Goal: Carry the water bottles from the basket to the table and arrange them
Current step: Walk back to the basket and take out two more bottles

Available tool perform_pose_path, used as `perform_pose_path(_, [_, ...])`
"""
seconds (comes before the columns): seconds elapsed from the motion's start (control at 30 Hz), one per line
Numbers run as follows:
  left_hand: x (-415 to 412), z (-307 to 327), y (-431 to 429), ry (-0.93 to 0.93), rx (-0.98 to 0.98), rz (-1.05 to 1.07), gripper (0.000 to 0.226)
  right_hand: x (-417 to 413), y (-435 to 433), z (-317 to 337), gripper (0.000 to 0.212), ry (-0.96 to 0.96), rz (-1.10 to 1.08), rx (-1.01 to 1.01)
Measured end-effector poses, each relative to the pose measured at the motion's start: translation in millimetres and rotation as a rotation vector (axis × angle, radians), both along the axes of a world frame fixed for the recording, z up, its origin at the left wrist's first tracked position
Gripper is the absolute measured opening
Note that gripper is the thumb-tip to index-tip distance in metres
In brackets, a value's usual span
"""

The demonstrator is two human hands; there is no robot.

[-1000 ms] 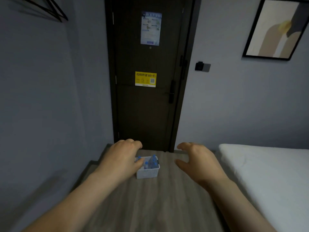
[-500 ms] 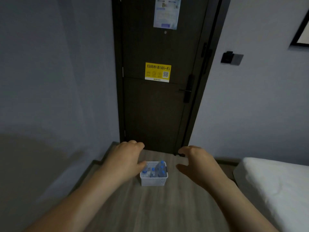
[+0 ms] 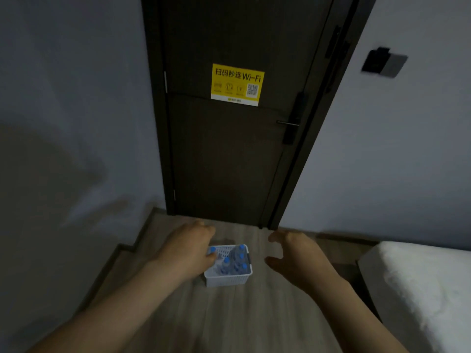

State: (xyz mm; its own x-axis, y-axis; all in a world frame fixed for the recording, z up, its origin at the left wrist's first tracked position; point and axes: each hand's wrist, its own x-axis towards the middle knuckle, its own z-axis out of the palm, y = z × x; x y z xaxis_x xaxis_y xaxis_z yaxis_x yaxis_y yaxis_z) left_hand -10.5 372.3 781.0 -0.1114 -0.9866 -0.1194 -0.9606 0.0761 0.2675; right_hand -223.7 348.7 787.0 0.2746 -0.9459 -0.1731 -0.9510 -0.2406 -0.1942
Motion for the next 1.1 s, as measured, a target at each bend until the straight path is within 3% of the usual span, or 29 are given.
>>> perform_pose_path(0.47, [-5.4,-74.8,-154.1,0.010,0.237,0.038,0.043,-6.2,-163.3,-68.2,0.038,0.010,0.005,0.177])
perform_pose_path(0.53, [-27.4,-108.4,-233.3,0.024,0.256,0.068,0.035,-32.8,-249.5,-94.6,0.040,0.005,-0.003,0.241])
perform_pose_path(1.1, [-50.6,-227.5,-338.5,0.048,0.466,0.142,0.042,-58.3,-385.7,-204.1,0.047,-0.014,0.067,0.422])
